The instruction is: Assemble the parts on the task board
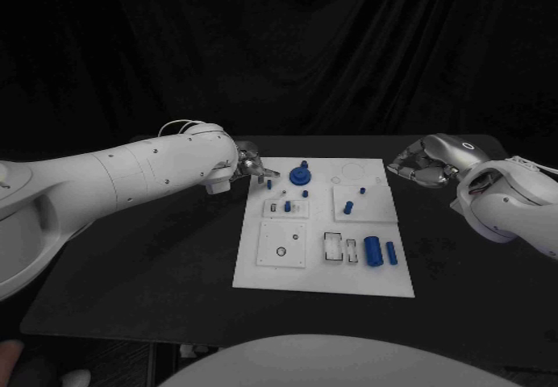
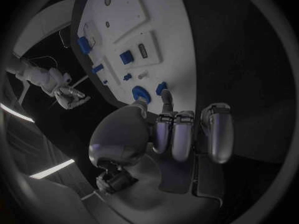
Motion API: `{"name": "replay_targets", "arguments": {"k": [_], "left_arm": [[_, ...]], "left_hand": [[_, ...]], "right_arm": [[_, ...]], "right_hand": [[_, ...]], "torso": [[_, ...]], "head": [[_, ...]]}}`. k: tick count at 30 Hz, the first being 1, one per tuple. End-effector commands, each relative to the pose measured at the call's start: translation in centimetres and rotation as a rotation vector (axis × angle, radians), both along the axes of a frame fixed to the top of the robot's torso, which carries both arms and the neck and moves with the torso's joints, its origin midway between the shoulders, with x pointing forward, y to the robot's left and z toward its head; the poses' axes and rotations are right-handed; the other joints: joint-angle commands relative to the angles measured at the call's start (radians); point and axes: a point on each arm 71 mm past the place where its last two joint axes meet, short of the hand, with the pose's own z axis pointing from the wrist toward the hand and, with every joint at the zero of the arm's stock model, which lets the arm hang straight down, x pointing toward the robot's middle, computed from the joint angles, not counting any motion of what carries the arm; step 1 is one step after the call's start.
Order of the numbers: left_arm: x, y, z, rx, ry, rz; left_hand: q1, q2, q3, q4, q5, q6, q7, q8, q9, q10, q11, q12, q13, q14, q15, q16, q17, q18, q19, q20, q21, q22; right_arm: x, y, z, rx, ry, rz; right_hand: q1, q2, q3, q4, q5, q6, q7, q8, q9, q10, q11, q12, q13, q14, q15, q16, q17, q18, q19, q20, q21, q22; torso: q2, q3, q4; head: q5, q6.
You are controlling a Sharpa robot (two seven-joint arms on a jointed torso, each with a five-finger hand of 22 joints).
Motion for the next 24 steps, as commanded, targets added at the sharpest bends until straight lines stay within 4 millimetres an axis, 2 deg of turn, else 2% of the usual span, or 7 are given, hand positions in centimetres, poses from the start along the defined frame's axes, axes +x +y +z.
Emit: {"name": "replay_targets", "arguments": {"k": [1, 16, 24], "left_arm": [[-0.03, -0.04, -0.09, 0.001, 0.006, 0.004], [-0.13, -0.22, -0.64, 0.010, 0.029, -0.001], [-0.10, -0.20, -0.91, 0.010, 0.032, 0.000]], "left_hand": [[0.010, 0.001, -0.001, -0.007, 0.005, 0.007, -0.002, -0.002, 0.002, 0.104, 0.002, 0.003, 0.263, 0.104, 0.005, 0.003, 0.263, -0.007, 0.047, 0.005, -0.005, 0.212], [0.058, 0.018, 0.012, -0.044, 0.040, -0.013, 0.003, -0.036, 0.011, 0.104, 0.006, 0.003, 0.263, 0.104, 0.007, 0.003, 0.263, -0.005, 0.042, 0.006, -0.014, 0.209], [0.071, 0.025, 0.019, -0.058, 0.058, -0.039, 0.014, -0.067, 0.010, 0.104, 0.015, 0.003, 0.263, 0.104, 0.014, 0.003, 0.263, -0.002, 0.036, 0.012, -0.025, 0.206]], "right_arm": [[0.06, -0.10, -0.09, -0.009, 0.016, -0.015], [0.21, 0.20, -0.29, -0.020, 0.036, -0.015], [0.24, 0.24, -0.36, -0.024, 0.044, -0.017]], "right_hand": [[0.002, 0.000, 0.003, -0.005, 0.006, -0.002, -0.001, -0.006, -0.001, 0.106, -0.005, 0.006, 0.263, 0.103, -0.007, 0.003, 0.263, -0.008, 0.106, -0.010, 0.003, 0.263], [0.007, -0.003, 0.005, -0.008, 0.015, -0.008, 0.001, -0.010, -0.003, 0.106, -0.004, 0.006, 0.263, 0.103, -0.007, 0.003, 0.263, -0.008, 0.106, -0.010, 0.003, 0.263], [0.010, -0.004, 0.007, -0.009, 0.018, -0.009, 0.001, -0.011, -0.004, 0.106, -0.004, 0.006, 0.263, 0.103, -0.007, 0.003, 0.263, -0.008, 0.106, -0.010, 0.003, 0.263]], "torso": [[0.000, 0.0002, -0.0002], [0.000, 0.0006, -0.0010], [-0.001, 0.0008, -0.0020]], "head": [[0.000, 0.000], [-0.001, 0.000], [-0.001, 0.000]]}}
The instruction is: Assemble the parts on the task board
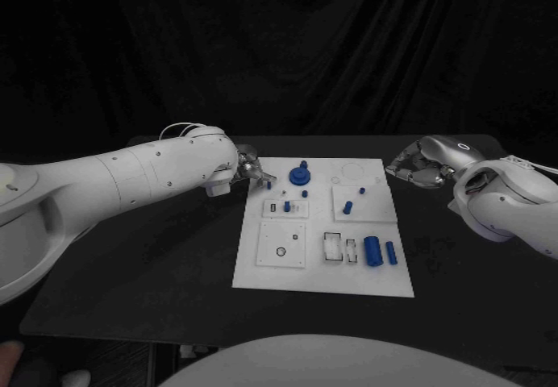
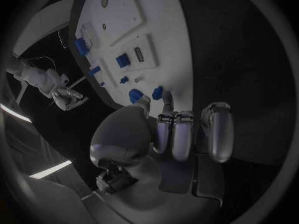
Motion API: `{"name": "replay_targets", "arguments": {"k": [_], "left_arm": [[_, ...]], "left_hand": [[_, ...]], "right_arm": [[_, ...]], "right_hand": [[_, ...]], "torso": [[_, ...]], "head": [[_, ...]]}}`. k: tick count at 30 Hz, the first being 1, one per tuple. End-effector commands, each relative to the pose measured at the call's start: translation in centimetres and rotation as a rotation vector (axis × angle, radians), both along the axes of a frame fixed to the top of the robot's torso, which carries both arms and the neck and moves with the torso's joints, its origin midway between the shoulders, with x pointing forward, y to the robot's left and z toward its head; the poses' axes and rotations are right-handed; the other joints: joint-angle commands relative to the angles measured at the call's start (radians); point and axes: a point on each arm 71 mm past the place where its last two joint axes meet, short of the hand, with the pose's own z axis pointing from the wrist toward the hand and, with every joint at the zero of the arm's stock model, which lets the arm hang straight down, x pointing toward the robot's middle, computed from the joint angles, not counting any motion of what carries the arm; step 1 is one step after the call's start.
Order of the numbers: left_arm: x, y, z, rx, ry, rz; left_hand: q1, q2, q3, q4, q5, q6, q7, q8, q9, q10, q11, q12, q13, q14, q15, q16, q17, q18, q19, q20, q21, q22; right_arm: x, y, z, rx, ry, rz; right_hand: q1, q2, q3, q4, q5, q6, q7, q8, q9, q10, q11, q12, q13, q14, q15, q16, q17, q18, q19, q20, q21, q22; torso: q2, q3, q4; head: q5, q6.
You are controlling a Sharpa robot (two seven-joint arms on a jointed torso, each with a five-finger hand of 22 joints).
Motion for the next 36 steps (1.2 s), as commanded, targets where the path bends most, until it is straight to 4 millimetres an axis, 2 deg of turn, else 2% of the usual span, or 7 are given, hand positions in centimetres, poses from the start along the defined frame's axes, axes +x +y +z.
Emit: {"name": "replay_targets", "arguments": {"k": [1, 11, 14, 21, 28, 35, 36], "left_arm": [[-0.02, -0.22, -0.11, -0.007, 0.009, -0.011], [0.04, -0.24, -0.32, -0.010, 0.011, -0.014], [0.04, -0.35, -0.33, -0.015, 0.008, -0.019], [0.03, -0.73, -0.35, -0.026, 0.008, -0.036], [0.00, -0.99, -0.38, -0.029, 0.014, -0.047], [0.00, -1.03, -0.41, -0.027, 0.019, -0.050], [0.00, -1.04, -0.41, -0.027, 0.019, -0.050]], "left_hand": [[0.011, 0.002, 0.000, -0.009, 0.009, -0.011, 0.004, -0.010, -0.001, 0.104, 0.009, 0.003, 0.263, 0.104, 0.007, 0.003, 0.263, -0.002, 0.032, 0.008, -0.005, 0.206], [0.027, 0.011, 0.012, -0.026, 0.044, -0.028, 0.011, -0.034, 0.000, 0.104, 0.016, 0.003, 0.263, 0.104, 0.014, 0.003, 0.263, -0.001, 0.028, 0.015, -0.011, 0.204], [0.029, 0.012, 0.015, -0.028, 0.051, -0.032, 0.012, -0.039, 0.000, 0.104, 0.017, 0.003, 0.263, 0.104, 0.015, 0.003, 0.263, 0.000, 0.027, 0.016, -0.013, 0.203], [0.041, 0.018, 0.028, -0.041, 0.095, -0.042, 0.016, -0.055, 0.002, 0.104, 0.021, 0.003, 0.263, 0.104, 0.019, 0.003, 0.263, 0.001, 0.024, 0.021, -0.018, 0.202], [0.045, 0.021, 0.037, -0.045, 0.117, -0.041, 0.017, -0.068, -0.002, 0.104, 0.022, 0.003, 0.263, 0.104, 0.021, 0.003, 0.263, 0.001, 0.023, 0.022, -0.019, 0.202], [0.066, 0.021, 0.077, -0.069, 0.176, -0.029, 0.015, -0.096, -0.012, 0.104, 0.021, 0.003, 0.263, 0.104, 0.020, 0.003, 0.263, 0.002, 0.020, 0.023, -0.021, 0.201], [0.071, 0.019, 0.090, -0.075, 0.194, -0.028, 0.015, -0.101, -0.013, 0.104, 0.020, 0.003, 0.263, 0.104, 0.020, 0.003, 0.263, 0.003, 0.020, 0.023, -0.022, 0.200]], "right_arm": [[0.05, -0.14, -0.10, -0.010, 0.016, -0.019], [0.07, -0.08, -0.23, -0.018, 0.031, -0.022], [0.07, -0.08, -0.27, -0.021, 0.036, -0.024], [0.10, -0.03, -0.36, -0.027, 0.047, -0.026], [0.12, 0.04, -0.44, -0.032, 0.056, -0.027], [0.12, 0.05, -0.49, -0.035, 0.062, -0.029], [0.12, 0.05, -0.49, -0.036, 0.063, -0.029]], "right_hand": [[0.009, -0.004, 0.001, -0.004, 0.006, -0.009, 0.001, -0.003, -0.002, 0.106, -0.004, 0.006, 0.263, 0.103, -0.007, 0.003, 0.263, -0.008, 0.102, -0.006, 0.003, 0.263], [0.012, -0.004, 0.002, -0.005, 0.009, -0.010, 0.001, -0.004, -0.002, 0.106, -0.004, 0.006, 0.263, 0.103, -0.006, 0.002, 0.262, -0.008, 0.102, -0.006, 0.003, 0.263], [0.014, -0.004, 0.003, -0.006, 0.011, -0.011, 0.001, -0.004, -0.002, 0.106, -0.004, 0.006, 0.263, 0.103, -0.006, 0.002, 0.262, -0.008, 0.102, -0.006, 0.003, 0.263], [0.020, -0.004, 0.007, -0.010, 0.016, -0.012, 0.001, -0.005, -0.003, 0.106, -0.003, 0.006, 0.263, 0.102, -0.006, 0.000, 0.260, -0.008, 0.102, -0.006, 0.003, 0.263], [0.027, -0.005, 0.011, -0.014, 0.021, -0.011, 0.002, -0.006, -0.003, 0.106, -0.003, 0.006, 0.263, 0.102, -0.006, -0.001, 0.259, -0.008, 0.102, -0.006, 0.003, 0.263], [0.032, -0.005, 0.013, -0.017, 0.024, -0.011, 0.002, -0.006, -0.003, 0.106, -0.003, 0.006, 0.263, 0.102, -0.006, -0.002, 0.257, -0.008, 0.102, -0.006, 0.003, 0.263], [0.032, -0.005, 0.013, -0.017, 0.024, -0.011, 0.002, -0.006, -0.003, 0.106, -0.003, 0.006, 0.263, 0.102, -0.006, -0.002, 0.257, -0.008, 0.102, -0.006, 0.003, 0.263]], "torso": [[0.000, 0.0002, -0.0005], [0.000, 0.0001, -0.0003], [0.000, 0.0001, -0.0007], [0.000, 0.0001, -0.0002], [0.000, 0.0001, -0.0001], [0.000, 0.0000, -0.0002], [0.000, 0.0000, -0.0003]], "head": [[0.000, 0.000], [-0.004, 0.000], [-0.001, 0.000], [0.001, 0.000], [0.002, 0.000], [0.001, 0.000], [0.001, 0.000]]}}
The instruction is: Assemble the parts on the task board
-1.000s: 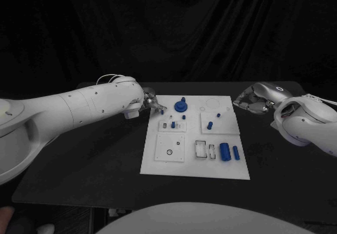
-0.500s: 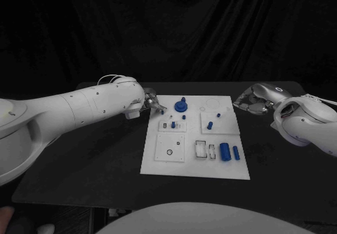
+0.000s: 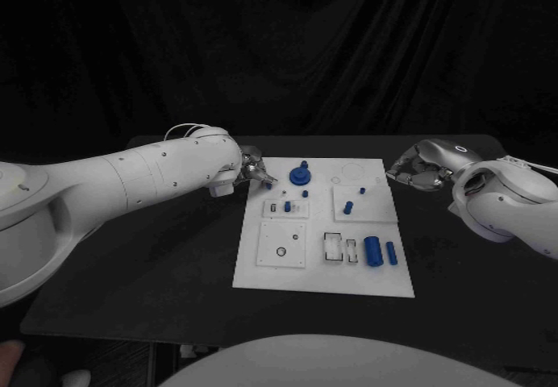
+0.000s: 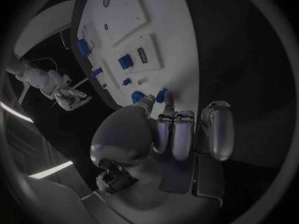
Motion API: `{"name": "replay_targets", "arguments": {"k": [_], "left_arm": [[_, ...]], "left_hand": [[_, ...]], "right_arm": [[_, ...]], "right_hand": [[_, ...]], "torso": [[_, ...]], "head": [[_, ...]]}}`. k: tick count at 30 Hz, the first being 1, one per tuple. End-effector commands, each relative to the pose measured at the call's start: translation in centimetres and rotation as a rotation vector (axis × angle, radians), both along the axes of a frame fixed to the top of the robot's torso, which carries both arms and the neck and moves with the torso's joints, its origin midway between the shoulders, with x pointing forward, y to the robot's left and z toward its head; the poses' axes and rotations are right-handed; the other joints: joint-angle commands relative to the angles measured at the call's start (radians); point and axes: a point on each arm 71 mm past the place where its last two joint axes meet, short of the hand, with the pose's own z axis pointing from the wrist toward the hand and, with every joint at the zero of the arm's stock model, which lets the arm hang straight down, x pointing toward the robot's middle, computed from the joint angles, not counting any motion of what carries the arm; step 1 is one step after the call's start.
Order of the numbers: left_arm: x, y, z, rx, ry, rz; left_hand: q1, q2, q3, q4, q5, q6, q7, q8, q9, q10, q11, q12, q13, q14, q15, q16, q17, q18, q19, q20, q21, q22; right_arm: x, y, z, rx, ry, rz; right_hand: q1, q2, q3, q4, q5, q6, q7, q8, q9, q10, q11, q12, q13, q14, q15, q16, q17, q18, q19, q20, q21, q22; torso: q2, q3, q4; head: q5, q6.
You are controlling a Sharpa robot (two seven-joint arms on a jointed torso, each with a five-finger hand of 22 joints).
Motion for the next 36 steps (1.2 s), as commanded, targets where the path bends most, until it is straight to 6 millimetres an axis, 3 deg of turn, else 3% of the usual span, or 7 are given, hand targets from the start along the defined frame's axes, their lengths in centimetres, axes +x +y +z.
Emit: {"name": "replay_targets", "arguments": {"k": [1, 6, 10, 21, 25, 30, 36], "left_arm": [[-0.1, -0.3, -0.1, -0.014, 0.012, -0.022], [-0.1, -0.3, -0.2, -0.011, 0.013, -0.020], [-0.1, -0.2, -0.2, -0.009, 0.015, -0.017], [-0.4, 0.0, 0.3, -0.070, -0.054, -0.031], [-0.9, 0.0, 0.6, -0.110, -0.096, -0.043], [-2.0, 0.5, 0.9, -0.128, -0.105, -0.047], [-3.7, 1.1, 1.0, -0.108, -0.070, -0.031]], "left_hand": [[0.016, -0.001, 0.030, -0.013, 0.038, 0.010, -0.001, -0.014, -0.002, 0.105, 0.006, 0.003, 0.263, 0.104, 0.005, 0.003, 0.263, 0.002, 0.023, 0.005, -0.006, 0.201], [0.021, -0.013, 0.082, -0.030, 0.084, 0.017, -0.002, -0.028, -0.002, 0.105, 0.005, 0.003, 0.263, 0.104, 0.005, 0.003, 0.263, 0.003, 0.022, 0.004, -0.007, 0.200], [0.019, -0.021, 0.113, -0.037, 0.098, 0.020, -0.002, -0.033, 0.001, 0.105, 0.004, 0.003, 0.263, 0.104, 0.005, 0.003, 0.263, 0.003, 0.021, 0.004, -0.008, 0.200], [0.008, -0.069, 0.272, -0.094, 0.182, 0.038, -0.004, -0.040, 0.029, 0.105, 0.003, 0.003, 0.263, 0.104, 0.002, 0.003, 0.263, 0.003, 0.019, 0.002, -0.009, 0.199], [-0.004, -0.101, 0.361, -0.136, 0.243, 0.064, -0.009, -0.015, 0.064, 0.105, -0.003, 0.003, 0.263, 0.104, -0.002, 0.003, 0.263, 0.002, 0.021, -0.002, -0.004, 0.201], [-0.021, -0.115, 0.396, -0.148, 0.241, 0.073, -0.012, 0.002, 0.068, 0.105, -0.006, 0.003, 0.263, 0.104, -0.005, 0.003, 0.263, 0.003, 0.020, -0.004, -0.006, 0.200], [-0.051, -0.123, 0.418, -0.144, 0.192, 0.076, -0.016, 0.013, 0.067, 0.105, -0.009, 0.003, 0.263, 0.104, -0.008, 0.003, 0.263, 0.004, 0.018, -0.006, -0.010, 0.199]], "right_arm": [[0.0, -0.1, -0.1, -0.011, 0.014, -0.017], [0.1, -0.1, -0.1, -0.012, 0.016, -0.018], [0.1, -0.1, -0.1, -0.014, 0.018, -0.019], [0.1, -0.2, -0.2, -0.017, 0.022, -0.023], [0.0, -0.4, -0.2, -0.018, 0.024, -0.028], [0.0, -0.7, -0.2, -0.019, 0.025, -0.036], [-0.1, -0.9, -0.1, -0.020, 0.025, -0.044]], "right_hand": [[0.009, -0.001, 0.001, -0.005, 0.005, -0.007, -0.002, -0.006, -0.001, 0.106, -0.003, 0.006, 0.263, 0.102, -0.006, -0.002, 0.257, -0.008, 0.102, -0.006, 0.003, 0.263], [0.011, -0.001, 0.001, -0.006, 0.006, -0.007, -0.002, -0.006, -0.002, 0.106, -0.003, 0.006, 0.263, 0.101, -0.006, -0.003, 0.257, -0.008, 0.102, -0.006, 0.003, 0.263], [0.011, -0.002, 0.002, -0.006, 0.008, -0.007, -0.001, -0.006, -0.002, 0.106, -0.003, 0.006, 0.263, 0.101, -0.006, -0.003, 0.256, -0.008, 0.102, -0.006, 0.003, 0.263], [0.015, -0.002, 0.004, -0.008, 0.012, -0.008, -0.001, -0.007, -0.002, 0.106, -0.002, 0.006, 0.263, 0.101, -0.006, -0.005, 0.254, -0.008, 0.102, -0.006, 0.003, 0.263], [0.015, -0.002, 0.004, -0.008, 0.012, -0.008, -0.001, -0.007, -0.002, 0.106, -0.002, 0.006, 0.263, 0.101, -0.006, -0.005, 0.254, -0.008, 0.102, -0.006, 0.003, 0.263], [0.016, -0.001, 0.005, -0.009, 0.013, -0.008, -0.001, -0.007, -0.002, 0.106, -0.002, 0.006, 0.263, 0.100, -0.006, -0.007, 0.252, -0.008, 0.102, -0.006, 0.003, 0.263], [0.016, -0.001, 0.006, -0.009, 0.013, -0.008, -0.001, -0.007, -0.002, 0.106, -0.002, 0.006, 0.263, 0.100, -0.006, -0.008, 0.252, -0.008, 0.102, -0.006, 0.003, 0.263]], "torso": [[0.000, 0.0000, 0.0000], [0.000, 0.0000, 0.0000], [0.000, -0.0002, 0.0000], [0.000, -0.0003, 0.0002], [0.000, -0.0003, 0.0002], [0.000, -0.0002, 0.0001], [-0.001, 0.0010, 0.0006]], "head": [[-0.002, 0.000], [-0.002, 0.000], [-0.001, 0.000], [0.005, 0.000], [0.005, 0.000], [0.005, 0.000], [0.005, 0.000]]}}
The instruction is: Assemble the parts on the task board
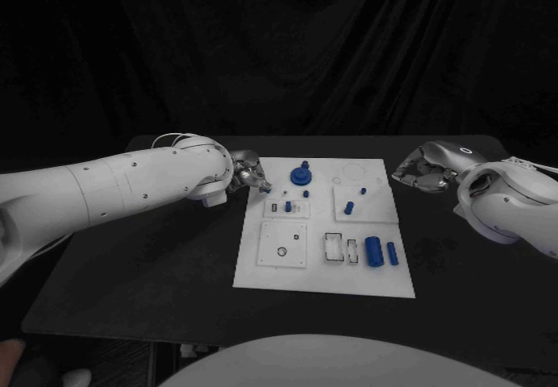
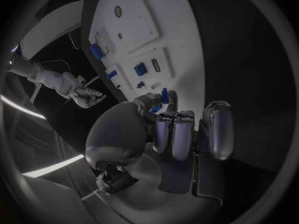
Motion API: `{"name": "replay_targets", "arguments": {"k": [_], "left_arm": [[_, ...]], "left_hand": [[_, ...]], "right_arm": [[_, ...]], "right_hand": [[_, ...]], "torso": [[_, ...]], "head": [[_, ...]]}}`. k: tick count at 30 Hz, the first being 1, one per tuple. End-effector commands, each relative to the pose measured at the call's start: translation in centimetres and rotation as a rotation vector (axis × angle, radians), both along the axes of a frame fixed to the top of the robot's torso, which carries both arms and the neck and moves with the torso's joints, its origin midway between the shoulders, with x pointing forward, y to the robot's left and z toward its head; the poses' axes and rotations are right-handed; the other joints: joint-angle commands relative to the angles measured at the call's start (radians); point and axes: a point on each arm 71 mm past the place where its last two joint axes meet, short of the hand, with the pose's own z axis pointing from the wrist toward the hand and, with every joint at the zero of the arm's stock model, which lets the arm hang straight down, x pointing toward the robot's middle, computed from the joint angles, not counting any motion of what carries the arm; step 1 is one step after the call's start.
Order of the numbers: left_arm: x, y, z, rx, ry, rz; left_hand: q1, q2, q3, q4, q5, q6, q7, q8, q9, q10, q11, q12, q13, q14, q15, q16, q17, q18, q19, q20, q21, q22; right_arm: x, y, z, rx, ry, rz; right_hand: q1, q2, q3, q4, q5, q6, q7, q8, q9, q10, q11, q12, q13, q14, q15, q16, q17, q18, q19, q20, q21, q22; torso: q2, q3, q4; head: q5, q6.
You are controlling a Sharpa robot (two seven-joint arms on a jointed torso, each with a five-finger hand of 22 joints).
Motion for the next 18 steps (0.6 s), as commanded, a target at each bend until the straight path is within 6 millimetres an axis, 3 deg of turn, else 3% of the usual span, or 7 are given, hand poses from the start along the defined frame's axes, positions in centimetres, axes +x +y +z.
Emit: {"name": "replay_targets", "arguments": {"k": [1, 5, 8, 14, 18], "left_arm": [[-0.6, -0.1, 0.3, 0.004, -0.007, 0.026], [-1.5, -0.1, 0.3, 0.024, 0.012, 0.044], [-1.9, -0.3, 0.3, 0.028, 0.017, 0.049], [-2.4, -0.9, 0.2, 0.021, 0.012, 0.050], [-2.5, -1.4, 0.2, 0.014, 0.007, 0.047]], "left_hand": [[-0.018, 0.004, 0.029, -0.017, -0.030, 0.024, -0.021, 0.009, 0.024, 0.105, -0.010, 0.003, 0.263, 0.104, -0.008, 0.003, 0.264, 0.003, 0.019, -0.007, -0.005, 0.199], [-0.033, 0.008, 0.037, -0.008, -0.079, 0.027, -0.023, 0.014, 0.024, 0.105, -0.012, 0.003, 0.263, 0.104, -0.010, 0.003, 0.264, 0.003, 0.020, -0.009, -0.005, 0.199], [-0.046, 0.013, 0.036, 0.006, -0.138, 0.028, -0.025, 0.017, 0.023, 0.105, -0.013, 0.003, 0.263, 0.104, -0.012, 0.003, 0.264, 0.002, 0.022, -0.010, -0.003, 0.200], [-0.052, 0.014, 0.032, 0.013, -0.160, 0.029, -0.025, 0.019, 0.023, 0.105, -0.014, 0.003, 0.263, 0.104, -0.012, 0.003, 0.264, 0.001, 0.024, -0.011, 0.001, 0.201], [-0.052, 0.016, 0.029, 0.017, -0.186, 0.027, -0.026, 0.020, 0.023, 0.105, -0.015, 0.003, 0.263, 0.104, -0.013, 0.003, 0.264, 0.002, 0.024, -0.012, 0.000, 0.201]], "right_arm": [[0.0, -0.2, 0.0, -0.006, 0.005, -0.021], [0.0, -0.3, 0.0, -0.004, 0.001, -0.024], [-0.1, -0.4, 0.1, -0.003, 0.000, -0.024], [-0.1, -0.5, 0.1, -0.003, -0.001, -0.025], [-0.2, -0.5, 0.1, -0.003, 0.000, -0.025]], "right_hand": [[0.007, 0.000, 0.000, -0.004, 0.005, -0.008, -0.001, -0.007, -0.001, 0.106, -0.002, 0.006, 0.263, 0.100, -0.006, -0.004, 0.252, -0.008, 0.102, -0.006, 0.003, 0.263], [0.007, 0.000, 0.000, -0.004, 0.005, -0.008, -0.001, -0.007, -0.001, 0.106, -0.002, 0.006, 0.263, 0.100, -0.006, -0.004, 0.252, -0.008, 0.102, -0.006, 0.003, 0.263], [0.007, 0.000, 0.000, -0.004, 0.005, -0.008, -0.001, -0.007, -0.001, 0.106, -0.002, 0.006, 0.263, 0.100, -0.006, -0.004, 0.252, -0.008, 0.102, -0.006, 0.003, 0.263], [0.008, 0.000, 0.000, -0.004, 0.005, -0.007, -0.001, -0.007, -0.001, 0.106, -0.002, 0.006, 0.263, 0.100, -0.006, -0.005, 0.250, -0.008, 0.102, -0.006, 0.003, 0.263], [0.008, 0.000, 0.000, -0.004, 0.005, -0.007, -0.001, -0.007, -0.001, 0.106, -0.002, 0.006, 0.263, 0.100, -0.006, -0.005, 0.250, -0.008, 0.102, -0.006, 0.003, 0.263]], "torso": [[-0.002, 0.0022, 0.0000], [-0.005, 0.0060, 0.0025], [-0.008, 0.0083, 0.0059], [-0.010, 0.0115, 0.0100], [-0.010, 0.0114, 0.0110]], "head": [[0.001, 0.000], [0.003, 0.000], [0.000, 0.000], [-0.003, 0.000], [-0.004, 0.000]]}}
